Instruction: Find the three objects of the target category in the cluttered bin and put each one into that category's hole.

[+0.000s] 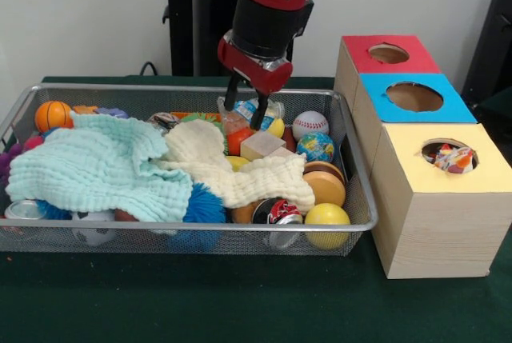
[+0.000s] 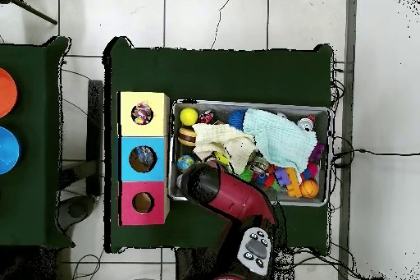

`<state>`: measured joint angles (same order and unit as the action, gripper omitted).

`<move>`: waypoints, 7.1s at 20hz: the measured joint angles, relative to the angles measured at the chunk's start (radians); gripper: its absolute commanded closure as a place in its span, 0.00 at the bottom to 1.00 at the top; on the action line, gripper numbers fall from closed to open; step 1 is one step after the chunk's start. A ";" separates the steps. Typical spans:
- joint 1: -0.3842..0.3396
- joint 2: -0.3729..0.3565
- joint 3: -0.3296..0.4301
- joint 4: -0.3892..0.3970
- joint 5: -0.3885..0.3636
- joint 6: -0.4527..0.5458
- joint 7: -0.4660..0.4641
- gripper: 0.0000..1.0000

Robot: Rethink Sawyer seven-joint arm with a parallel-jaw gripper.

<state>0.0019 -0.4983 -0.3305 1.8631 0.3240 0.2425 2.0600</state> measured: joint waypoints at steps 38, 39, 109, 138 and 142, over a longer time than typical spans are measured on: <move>0.041 -0.048 -0.007 0.095 0.002 -0.019 0.000 0.00; 0.044 -0.048 -0.014 0.094 0.002 -0.017 0.000 0.00; -0.091 -0.064 0.088 0.225 0.035 -0.203 0.000 0.00; 0.113 -0.085 -0.030 0.196 0.047 -0.050 0.000 1.00; 0.115 -0.100 -0.044 0.187 0.047 0.005 0.000 1.00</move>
<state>0.1174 -0.5983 -0.3744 2.0506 0.3710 0.2476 2.0600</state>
